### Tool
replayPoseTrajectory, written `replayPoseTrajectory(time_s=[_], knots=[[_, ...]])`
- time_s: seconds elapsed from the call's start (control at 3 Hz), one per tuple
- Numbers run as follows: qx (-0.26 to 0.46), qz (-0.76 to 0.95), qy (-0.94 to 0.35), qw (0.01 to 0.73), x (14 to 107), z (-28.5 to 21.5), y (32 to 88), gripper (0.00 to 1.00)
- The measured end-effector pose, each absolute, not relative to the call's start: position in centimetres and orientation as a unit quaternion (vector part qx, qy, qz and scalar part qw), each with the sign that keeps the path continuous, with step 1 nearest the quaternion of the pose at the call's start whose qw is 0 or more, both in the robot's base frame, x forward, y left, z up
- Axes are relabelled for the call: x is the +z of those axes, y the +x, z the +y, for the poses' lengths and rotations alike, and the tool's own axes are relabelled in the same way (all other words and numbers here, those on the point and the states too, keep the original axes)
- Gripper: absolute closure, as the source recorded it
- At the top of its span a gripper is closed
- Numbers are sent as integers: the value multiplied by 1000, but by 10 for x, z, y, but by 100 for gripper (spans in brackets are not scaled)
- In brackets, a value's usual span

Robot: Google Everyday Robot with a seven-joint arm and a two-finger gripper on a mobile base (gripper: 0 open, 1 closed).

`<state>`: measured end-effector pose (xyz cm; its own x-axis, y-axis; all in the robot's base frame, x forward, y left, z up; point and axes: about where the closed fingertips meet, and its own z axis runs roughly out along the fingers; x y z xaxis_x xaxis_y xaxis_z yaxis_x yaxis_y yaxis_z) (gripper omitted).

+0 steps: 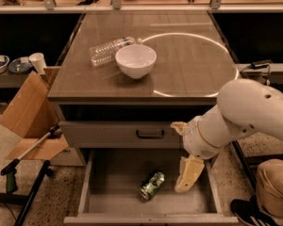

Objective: Pick green can from middle drawer and place on counter

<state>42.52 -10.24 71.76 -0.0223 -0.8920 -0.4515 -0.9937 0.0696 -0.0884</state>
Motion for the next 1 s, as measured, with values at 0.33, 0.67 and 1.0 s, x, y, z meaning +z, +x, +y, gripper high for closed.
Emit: replayPoseTrajectory(time_s=[0.33,0.67,1.0], knots=[[156,701,-663,209,679,-91,433,0],[202,700,-648,222,613,-84,445,0],[233,698,-636,231,561,-82,446,0]])
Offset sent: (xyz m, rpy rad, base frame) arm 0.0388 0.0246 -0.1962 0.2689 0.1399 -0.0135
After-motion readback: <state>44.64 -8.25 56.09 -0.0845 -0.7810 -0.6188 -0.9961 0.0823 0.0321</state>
